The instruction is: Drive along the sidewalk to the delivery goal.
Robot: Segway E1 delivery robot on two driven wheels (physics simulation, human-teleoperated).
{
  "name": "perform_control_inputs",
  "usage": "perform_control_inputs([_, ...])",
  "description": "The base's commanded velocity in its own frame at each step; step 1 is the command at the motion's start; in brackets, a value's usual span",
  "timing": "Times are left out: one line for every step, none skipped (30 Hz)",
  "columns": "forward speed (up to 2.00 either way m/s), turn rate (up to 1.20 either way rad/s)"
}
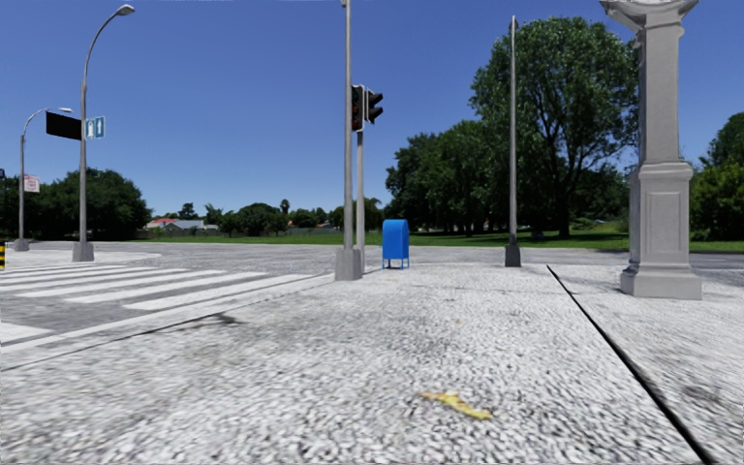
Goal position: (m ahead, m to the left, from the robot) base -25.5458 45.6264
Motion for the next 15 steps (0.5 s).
perform_control_inputs([2.00,0.27])
perform_control_inputs([2.00,0.04])
perform_control_inputs([2.00,0.04])
perform_control_inputs([2.00,0.00])
perform_control_inputs([2.00,0.00])
perform_control_inputs([2.00,0.00])
perform_control_inputs([2.00,0.00])
perform_control_inputs([2.00,0.00])
perform_control_inputs([2.00,0.00])
perform_control_inputs([2.00,0.00])
perform_control_inputs([2.00,0.00])
perform_control_inputs([2.00,0.00])
perform_control_inputs([2.00,0.00])
perform_control_inputs([2.00,0.00])
perform_control_inputs([2.00,0.00])
